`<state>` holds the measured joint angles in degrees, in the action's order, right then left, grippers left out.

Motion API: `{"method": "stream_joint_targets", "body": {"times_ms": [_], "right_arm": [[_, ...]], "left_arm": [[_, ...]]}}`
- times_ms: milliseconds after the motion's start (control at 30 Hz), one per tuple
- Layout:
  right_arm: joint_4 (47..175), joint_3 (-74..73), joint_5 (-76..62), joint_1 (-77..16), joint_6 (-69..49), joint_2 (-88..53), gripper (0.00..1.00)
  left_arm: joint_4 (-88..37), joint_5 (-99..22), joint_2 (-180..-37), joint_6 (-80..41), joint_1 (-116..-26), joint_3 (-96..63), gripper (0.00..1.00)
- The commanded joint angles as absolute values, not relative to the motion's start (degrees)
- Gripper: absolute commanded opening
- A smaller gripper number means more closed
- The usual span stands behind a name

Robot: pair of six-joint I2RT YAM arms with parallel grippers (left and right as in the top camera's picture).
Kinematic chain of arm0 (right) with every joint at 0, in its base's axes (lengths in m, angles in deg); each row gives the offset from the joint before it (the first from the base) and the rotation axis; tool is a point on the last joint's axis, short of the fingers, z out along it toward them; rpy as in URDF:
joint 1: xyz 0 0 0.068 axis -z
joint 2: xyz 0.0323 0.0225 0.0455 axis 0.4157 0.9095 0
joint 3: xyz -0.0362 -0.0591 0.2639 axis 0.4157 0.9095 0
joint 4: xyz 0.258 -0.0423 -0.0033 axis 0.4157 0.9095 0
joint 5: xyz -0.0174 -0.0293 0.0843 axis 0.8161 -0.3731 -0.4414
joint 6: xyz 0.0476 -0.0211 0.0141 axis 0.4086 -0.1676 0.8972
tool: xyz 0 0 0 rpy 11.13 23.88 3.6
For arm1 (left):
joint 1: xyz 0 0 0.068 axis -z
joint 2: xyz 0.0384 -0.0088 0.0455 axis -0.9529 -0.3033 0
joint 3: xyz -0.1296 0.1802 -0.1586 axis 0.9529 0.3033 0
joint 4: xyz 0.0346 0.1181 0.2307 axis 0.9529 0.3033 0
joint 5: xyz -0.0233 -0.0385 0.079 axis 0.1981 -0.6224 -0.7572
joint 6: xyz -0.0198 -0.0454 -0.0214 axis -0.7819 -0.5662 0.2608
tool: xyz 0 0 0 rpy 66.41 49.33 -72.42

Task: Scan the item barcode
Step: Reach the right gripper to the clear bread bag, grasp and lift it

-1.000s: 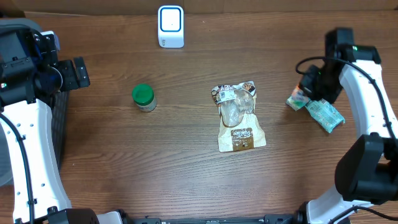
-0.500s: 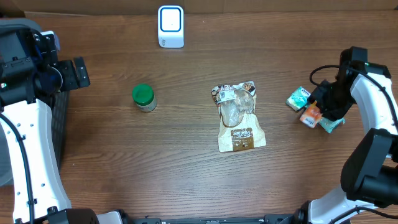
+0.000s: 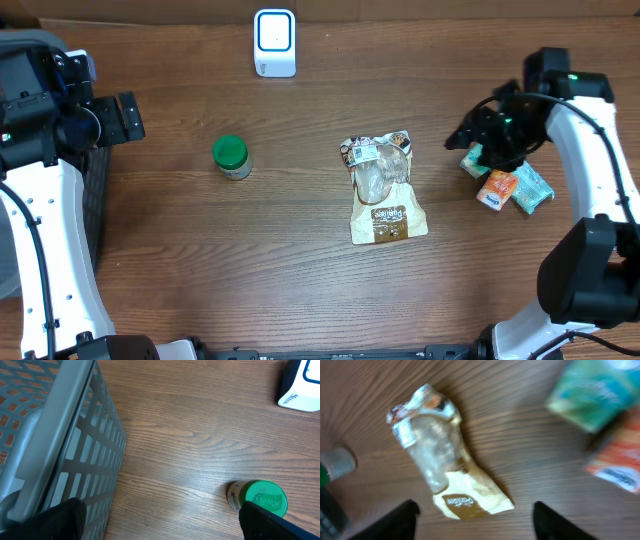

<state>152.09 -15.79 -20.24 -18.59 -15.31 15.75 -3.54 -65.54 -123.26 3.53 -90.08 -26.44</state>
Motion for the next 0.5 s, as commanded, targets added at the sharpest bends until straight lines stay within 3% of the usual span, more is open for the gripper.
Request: {"method": "stream_joint_targets", "body": {"times_ms": [0, 67, 467], "right_arm": [[150.6, -16.1, -22.4, -21.0, -16.9, 15.4, 0.78], [149.1, -15.2, -22.7, -22.2, -16.9, 15.4, 0.90], [133.6, 0.4, -28.5, -23.0, -21.4, 15.5, 0.93]], "left_arm": [[-3.6, -65.0, -123.5, 4.4, -90.2, -26.8, 0.99], [-3.6, -65.0, -123.5, 4.4, -90.2, -26.8, 0.99], [-3.6, -65.0, -123.5, 4.4, -90.2, -26.8, 1.00]]}}
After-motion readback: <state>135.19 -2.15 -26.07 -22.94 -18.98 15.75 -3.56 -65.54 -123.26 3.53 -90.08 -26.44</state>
